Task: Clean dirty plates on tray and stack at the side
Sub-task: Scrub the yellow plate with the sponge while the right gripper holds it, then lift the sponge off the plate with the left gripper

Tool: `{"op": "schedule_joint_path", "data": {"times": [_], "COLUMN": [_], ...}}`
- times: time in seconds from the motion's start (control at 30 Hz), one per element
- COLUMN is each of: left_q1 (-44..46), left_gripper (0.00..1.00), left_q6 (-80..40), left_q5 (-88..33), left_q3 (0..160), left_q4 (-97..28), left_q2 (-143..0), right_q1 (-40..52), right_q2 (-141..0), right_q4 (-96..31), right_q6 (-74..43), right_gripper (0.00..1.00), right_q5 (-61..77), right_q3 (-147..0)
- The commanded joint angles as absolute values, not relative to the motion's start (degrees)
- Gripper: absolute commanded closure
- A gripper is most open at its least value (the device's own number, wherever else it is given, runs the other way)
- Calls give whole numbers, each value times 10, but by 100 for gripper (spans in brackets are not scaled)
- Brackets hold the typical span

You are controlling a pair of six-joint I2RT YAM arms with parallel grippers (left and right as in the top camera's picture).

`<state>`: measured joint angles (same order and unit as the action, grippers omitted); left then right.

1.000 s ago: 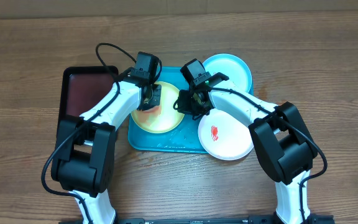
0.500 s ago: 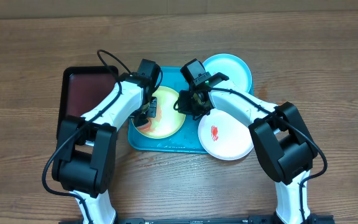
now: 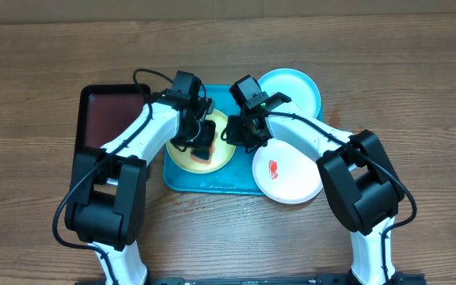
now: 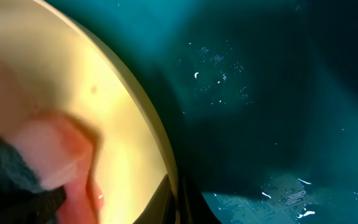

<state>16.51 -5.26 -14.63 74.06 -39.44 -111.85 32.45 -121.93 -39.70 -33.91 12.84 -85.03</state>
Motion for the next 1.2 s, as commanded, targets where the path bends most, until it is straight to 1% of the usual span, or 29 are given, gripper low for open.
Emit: {"op": "schedule_joint_path", "data": {"times": [0.0, 0.13, 0.2, 0.3, 0.37, 0.5, 0.73, 0.87, 0.97, 1.17], "left_q1": [170, 169, 169, 168, 164, 150, 128, 114, 105, 93], "left_gripper": [96, 96, 96, 96, 96, 96, 96, 96, 96, 96], "left_q6": [-34, -36, -54, -92, -105, -118, -136, -138, -138, -137], "left_q5": [-166, -110, -53, 39, 68, 70, 48, 27, 24, 25], "left_q3": [739, 739, 739, 740, 751, 815, 996, 1078, 1101, 1094], "left_q4": [-358, -315, -304, -303, -321, -404, -582, -659, -687, -690], "left_q2": [-1117, -1117, -1117, -1117, -1117, -1117, -1117, -1117, -1117, -1117], "right_q1": [334, 334, 334, 334, 334, 334, 334, 334, 334, 355], "right_q2": [-1234, -1234, -1234, -1234, -1234, -1234, -1234, -1228, -1218, -1185], "right_q4": [-394, -396, -396, -396, -397, -396, -399, -430, -472, -561], "right_q6": [-345, -345, -345, -345, -345, -345, -345, -345, -342, -328], "right_gripper": [96, 96, 96, 96, 96, 96, 96, 96, 96, 96], "right_q5": [129, 129, 129, 129, 129, 129, 129, 118, 75, -34], "right_q3": [-847, -847, -847, -847, -847, -847, -849, -866, -890, -940]}}
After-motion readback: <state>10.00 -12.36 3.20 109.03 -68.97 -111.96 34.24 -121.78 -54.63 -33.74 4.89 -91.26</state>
